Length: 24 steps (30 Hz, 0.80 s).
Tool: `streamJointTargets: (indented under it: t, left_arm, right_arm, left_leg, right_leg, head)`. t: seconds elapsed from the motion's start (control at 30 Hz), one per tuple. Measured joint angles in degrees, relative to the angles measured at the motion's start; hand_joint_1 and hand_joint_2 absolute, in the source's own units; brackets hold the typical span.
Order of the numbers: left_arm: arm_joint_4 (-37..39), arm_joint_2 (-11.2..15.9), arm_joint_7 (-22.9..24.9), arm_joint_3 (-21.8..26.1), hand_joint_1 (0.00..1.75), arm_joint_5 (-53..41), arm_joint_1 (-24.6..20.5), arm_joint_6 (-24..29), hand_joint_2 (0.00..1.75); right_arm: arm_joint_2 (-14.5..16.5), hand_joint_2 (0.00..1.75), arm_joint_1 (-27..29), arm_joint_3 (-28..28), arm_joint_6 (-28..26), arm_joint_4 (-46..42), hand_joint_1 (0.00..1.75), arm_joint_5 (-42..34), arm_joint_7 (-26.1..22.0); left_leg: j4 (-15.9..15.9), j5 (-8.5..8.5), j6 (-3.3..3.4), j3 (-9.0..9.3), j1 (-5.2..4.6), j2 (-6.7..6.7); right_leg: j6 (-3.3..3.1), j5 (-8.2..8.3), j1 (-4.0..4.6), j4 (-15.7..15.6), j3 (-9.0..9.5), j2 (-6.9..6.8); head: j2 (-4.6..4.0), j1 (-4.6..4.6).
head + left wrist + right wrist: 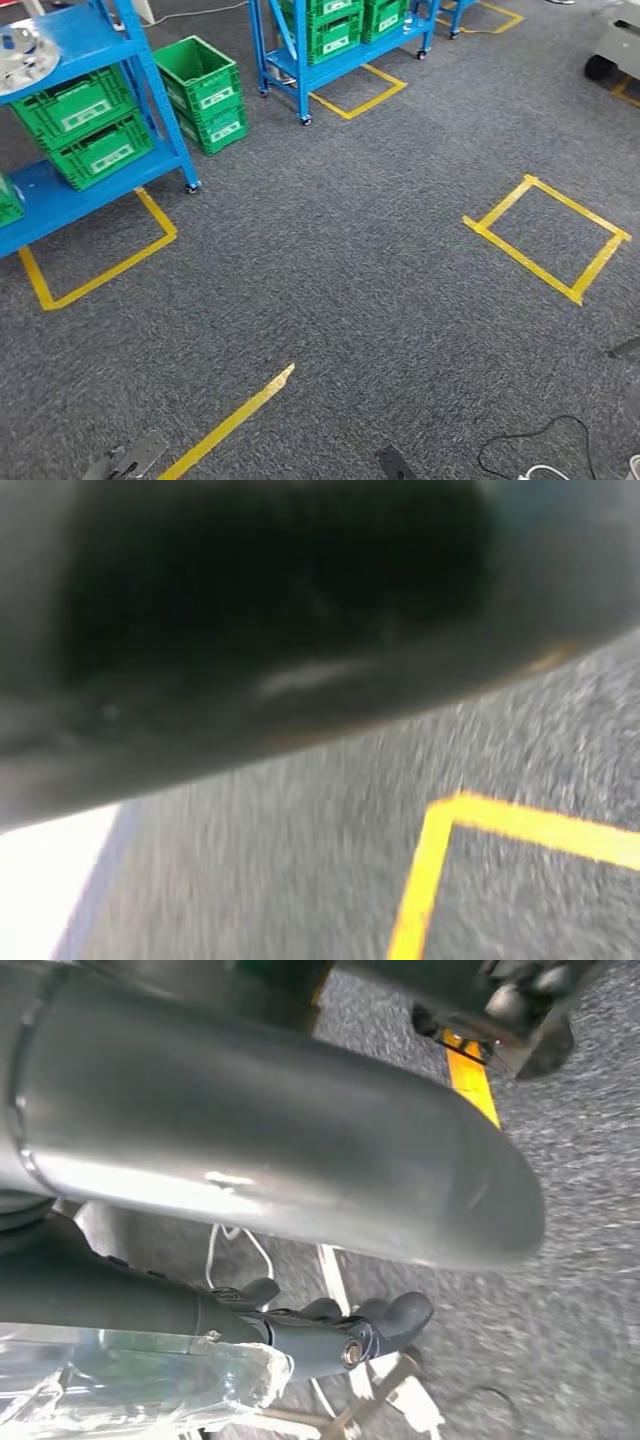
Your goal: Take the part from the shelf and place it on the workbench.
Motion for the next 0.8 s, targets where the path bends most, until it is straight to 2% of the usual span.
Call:
streamJointTargets:
  t: [0.03, 0.07, 0.1, 0.13, 0.17, 0.2, 0.23, 0.27, 0.3, 0.37, 0.4, 0.47, 0.5, 0.53, 0.57, 0.6, 0.63, 0.67, 0.7, 0.73, 0.77, 0.8]
  left_arm:
    - [0.1, -0.5, -0.1, 1.1, 0.00, 0.6, 0.3, -0.5, 0.00]
    - [0.3, -0.9, -0.1, 2.0, 0.00, 1.1, 0.7, -1.0, 0.00]
    - [0.4, -1.3, -0.1, 2.9, 0.00, 1.5, 1.3, -1.4, 0.00]
    - [0.6, -1.7, -0.1, 3.6, 0.00, 1.8, 1.9, -1.8, 0.00]
    - [0.7, -2.1, -0.2, 4.3, 0.00, 2.1, 2.4, -2.1, 0.00]
    - [0.8, -2.5, -0.3, 5.0, 0.00, 2.4, 2.9, -2.5, 0.00]
    - [0.8, -3.0, -0.5, 5.5, 0.00, 2.6, 3.1, -3.0, 0.00]
    - [0.8, -3.4, -0.8, 6.0, 0.00, 2.9, 3.3, -3.6, 0.00]
    - [0.9, -3.8, -1.2, 6.5, 0.00, 3.2, 3.5, -4.2, 0.00]
    - [1.0, -4.3, -1.7, 7.5, 0.00, 3.8, 4.0, -5.2, 0.00]
    - [1.1, -4.5, -1.9, 8.0, 0.00, 3.9, 4.3, -5.5, 0.00]
    - [1.2, -4.9, -2.1, 8.6, 0.00, 4.1, 4.6, -5.7, 0.00]
    - [1.2, -5.1, -2.2, 8.9, 0.00, 4.2, 4.5, -5.9, 0.00]
    - [1.2, -5.2, -2.4, 9.1, 0.00, 4.4, 4.4, -6.3, 0.00]
    - [1.2, -5.4, -2.7, 9.3, 0.00, 4.7, 4.3, -6.8, 0.00]
    - [1.2, -5.6, -3.0, 9.5, 0.00, 4.9, 4.4, -7.3, 0.00]
    - [1.3, -5.8, -3.3, 9.8, 0.00, 5.1, 4.6, -7.5, 0.00]
    - [1.3, -6.0, -3.4, 10.0, 0.00, 5.2, 4.7, -7.6, 0.00]
    - [1.3, -6.2, -3.5, 10.2, 0.00, 5.3, 4.7, -7.6, 0.00]
    - [1.3, -6.3, -3.6, 10.4, 0.00, 5.3, 4.7, -7.6, 0.00]
    - [1.3, -6.5, -3.5, 10.5, 0.00, 5.4, 4.5, -7.5, 0.00]
    - [1.3, -6.6, -3.5, 10.6, 0.00, 5.4, 4.4, -7.4, 0.00]
  right_arm:
    - [-0.1, 0.00, 0.2, 0.0, 0.0, 0.0, 0.00, 0.0, -0.1]
    - [-0.3, 0.00, 0.5, 0.0, 0.0, 0.0, 0.00, -0.1, -0.2]
    - [-0.4, 0.00, 0.7, 0.0, -0.1, 0.0, 0.00, 0.0, -0.3]
    - [-0.5, 0.00, 0.8, 0.1, -0.1, 0.0, 0.00, 0.0, -0.4]
    - [-0.6, 0.00, 0.8, 0.1, -0.1, 0.0, 0.00, 0.0, -0.5]
    - [-0.7, 0.00, 0.9, 0.1, -0.2, 0.0, 0.00, 0.1, -0.7]
    - [-0.8, 0.00, 0.9, 0.2, -0.3, 0.0, 0.00, 0.1, -0.8]
    - [-0.9, 0.00, 0.9, 0.2, -0.3, 0.0, 0.00, 0.0, -1.0]
    - [-0.9, 0.00, 0.9, 0.2, -0.4, 0.0, 0.00, 0.0, -1.1]
    - [-1.0, 0.00, 0.9, 0.2, -0.6, 0.0, 0.00, -0.2, -1.4]
    - [-1.0, 0.00, 0.9, 0.2, -0.6, 0.0, 0.00, -0.3, -1.5]
    - [-1.1, 0.00, 1.0, 0.2, -0.7, 0.0, 0.00, -0.3, -1.7]
    - [-1.1, 0.00, 1.1, 0.2, -0.7, 0.0, 0.00, -0.4, -1.7]
    - [-1.2, 0.00, 1.3, 0.2, -0.7, 0.0, 0.00, -0.5, -1.8]
    - [-1.2, 0.00, 1.5, 0.2, -0.7, 0.0, 0.00, -0.6, -1.8]
    - [-1.3, 0.00, 1.6, 0.2, -0.8, 0.0, 0.00, -0.8, -1.9]
    - [-1.3, 0.00, 1.6, 0.2, -0.8, 0.0, 0.00, -1.0, -1.9]
    - [-1.3, 0.00, 1.7, 0.2, -0.8, 0.0, 0.00, -1.1, -2.0]
    - [-1.3, 0.00, 1.7, 0.2, -0.8, 0.0, 0.00, -1.3, -2.1]
    - [-1.3, 0.00, 1.7, 0.2, -0.9, 0.0, 0.00, -1.4, -2.1]
    - [-1.4, 0.00, 1.7, 0.2, -0.9, 0.0, 0.00, -1.5, -2.2]
    - [-1.4, 0.00, 1.7, 0.2, -0.9, 0.0, 0.00, -1.5, -2.3]
  left_leg:
    - [0.0, 0.01, 0.17, -0.02, 0.00, -0.81]
    - [0.0, 0.00, 0.22, 0.00, -0.01, -1.64]
    - [0.0, -0.01, 0.25, 0.04, -0.02, -2.48]
    - [0.0, -0.02, 0.26, 0.12, -0.03, -3.31]
    - [0.0, -0.01, 0.21, 0.21, -0.02, -4.16]
    - [0.0, -0.01, 0.12, 0.26, 0.01, -4.97]
    - [0.2, -0.03, -0.06, 0.23, -0.06, -5.77]
    - [0.2, 0.01, -0.33, 0.12, -0.09, -6.54]
    - [0.3, 0.08, -0.68, -0.05, -0.07, -7.23]
    - [0.2, 0.34, -1.43, -0.39, 0.08, -8.42]
    - [0.5, 0.12, -1.74, -0.57, 0.08, -7.80]
    - [3.7, -2.07, -2.23, -2.05, -0.04, -4.69]
    - [6.9, -3.98, -2.46, -3.54, -0.04, -2.71]
    - [10.8, -5.90, -2.70, -5.36, 0.08, -1.64]
    - [14.2, -7.24, -2.92, -6.91, 0.23, -1.10]
    - [16.0, -7.59, -3.09, -7.69, 0.37, -0.83]
    - [15.7, -6.82, -3.18, -7.36, 0.48, -0.62]
    - [13.2, -5.17, -3.16, -5.91, 0.53, -0.27]
    - [9.4, -3.18, -3.00, -3.69, 0.48, 0.73]
    - [5.5, -1.85, -2.73, -1.50, 0.18, 2.31]
    - [2.6, -1.09, -2.32, 0.06, -0.08, 3.55]
    - [1.0, -0.93, -1.91, 0.87, -0.36, 4.44]
  right_leg:
    - [0.09, -1.71, -0.05, 4.1, -2.04, 1.01]
    - [0.14, -2.64, -0.06, 7.3, -3.77, 1.47]
    - [0.13, -2.40, -0.05, 8.5, -4.68, 1.66]
    - [0.07, -1.05, -0.05, 7.4, -4.53, 1.82]
    - [-0.07, 1.15, -0.08, 4.3, -3.31, 2.23]
    - [-0.26, 3.39, -0.18, 0.1, -1.53, 3.39]
    - [-0.43, 4.92, -0.38, -3.7, 0.16, 4.71]
    - [-0.57, 5.76, -0.50, -6.4, 1.45, 5.78]
    - [-0.70, 5.88, -0.55, -7.7, 2.16, 6.42]
    - [-1.10, 5.92, -0.49, -8.0, 2.60, 5.48]
    - [-1.44, 6.08, -0.52, -8.1, 2.73, 4.82]
    - [-2.06, 6.34, -0.67, -8.5, 2.89, 3.28]
    - [-2.26, 6.31, -0.59, -8.5, 2.92, 2.40]
    - [-2.39, 6.24, -0.52, -8.5, 2.91, 1.45]
    - [-2.45, 6.16, -0.46, -8.5, 2.90, 0.50]
    - [-2.46, 6.07, -0.43, -8.5, 2.91, -0.37]
    - [-2.41, 5.97, -0.42, -8.5, 2.97, -1.16]
    - [-2.30, 5.85, -0.42, -8.5, 3.10, -1.88]
    - [-2.14, 5.70, -0.39, -8.5, 3.32, -2.54]
    - [-1.88, 5.48, -0.24, -8.4, 3.54, -3.17]
    - [-1.59, 5.28, -0.09, -8.4, 3.74, -3.77]
    - [-1.30, 5.09, 0.06, -8.4, 3.91, -4.38]
  head:
    - [0.00, 0.10]
    - [0.00, 0.16]
    - [0.00, 0.18]
    - [0.00, 0.18]
    - [0.00, 0.18]
    - [0.00, 0.20]
    - [0.00, 0.19]
    - [0.00, 0.19]
    - [0.00, 0.20]
    - [0.00, 0.21]
    - [0.00, 0.16]
    - [0.00, -0.22]
    - [0.00, -0.41]
    - [0.00, -0.54]
    - [0.00, -0.54]
    - [0.00, -0.54]
    - [0.00, -0.55]
    - [0.00, -0.55]
    - [0.00, -0.56]
    - [0.00, -0.58]
    - [0.00, -0.56]
    - [0.00, -0.55]
